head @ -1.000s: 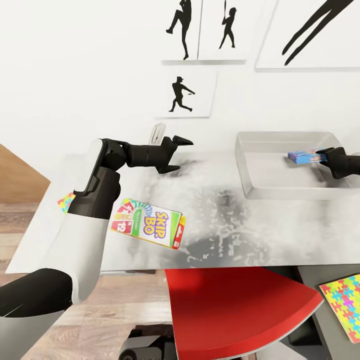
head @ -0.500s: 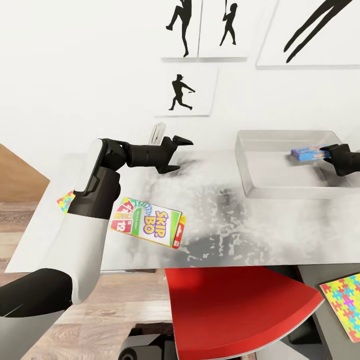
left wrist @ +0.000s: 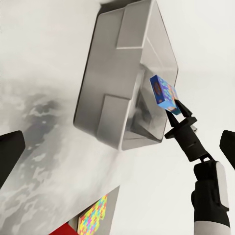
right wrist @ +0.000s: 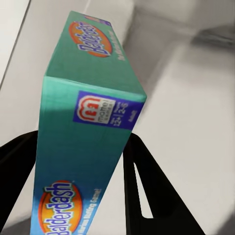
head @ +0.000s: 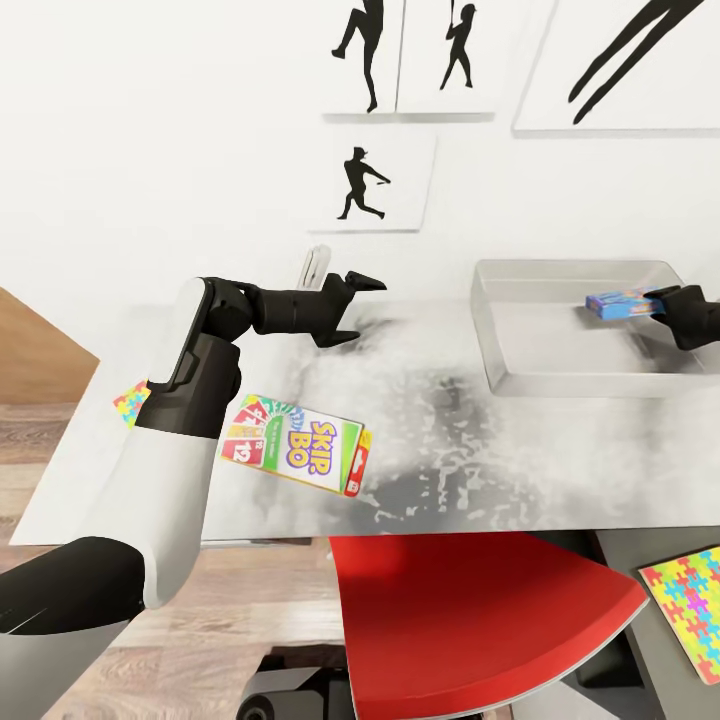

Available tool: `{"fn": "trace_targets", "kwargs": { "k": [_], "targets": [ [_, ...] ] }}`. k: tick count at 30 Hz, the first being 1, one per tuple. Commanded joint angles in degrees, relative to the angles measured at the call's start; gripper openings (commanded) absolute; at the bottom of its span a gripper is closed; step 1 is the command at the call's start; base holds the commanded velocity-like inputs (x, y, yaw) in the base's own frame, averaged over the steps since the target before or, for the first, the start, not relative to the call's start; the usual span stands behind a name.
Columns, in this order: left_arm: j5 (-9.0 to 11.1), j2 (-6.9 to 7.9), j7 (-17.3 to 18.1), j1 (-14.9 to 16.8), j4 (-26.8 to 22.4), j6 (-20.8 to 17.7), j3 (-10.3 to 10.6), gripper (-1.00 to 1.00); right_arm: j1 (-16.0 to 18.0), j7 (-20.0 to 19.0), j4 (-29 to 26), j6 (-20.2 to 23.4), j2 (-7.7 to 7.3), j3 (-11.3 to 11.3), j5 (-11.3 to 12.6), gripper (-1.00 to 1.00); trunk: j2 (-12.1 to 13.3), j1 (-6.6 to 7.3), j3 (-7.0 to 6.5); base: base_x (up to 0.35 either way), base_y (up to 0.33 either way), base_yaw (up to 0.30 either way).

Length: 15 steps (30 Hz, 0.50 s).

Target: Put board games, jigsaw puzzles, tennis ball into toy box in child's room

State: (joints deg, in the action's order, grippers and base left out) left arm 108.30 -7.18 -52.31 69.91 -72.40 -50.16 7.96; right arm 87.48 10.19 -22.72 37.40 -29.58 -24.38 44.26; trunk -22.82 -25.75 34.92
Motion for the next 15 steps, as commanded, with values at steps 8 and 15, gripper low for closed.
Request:
{"fn": "trace_targets", "kwargs": {
  "k": [8,15],
  "targets": [
    [0.51,-0.02,-0.6,0.05,-0.02,-0.02,-0.05,1.0,0.05,0.54,-0.11,0.15,-0.02,-0.23,0.65,-1.0,-0.1,-0.03,0.47,0.0,0.0,0.0],
    [0.51,-0.02,-0.6,0.05,-0.02,-0.02,-0.05,1.0,0.12,0.54,-0.12,0.07,-0.1,-0.23,0.65,-1.0,-0.1,-0.03,1.03,0.0,0.0,0.0]
  ]
}}
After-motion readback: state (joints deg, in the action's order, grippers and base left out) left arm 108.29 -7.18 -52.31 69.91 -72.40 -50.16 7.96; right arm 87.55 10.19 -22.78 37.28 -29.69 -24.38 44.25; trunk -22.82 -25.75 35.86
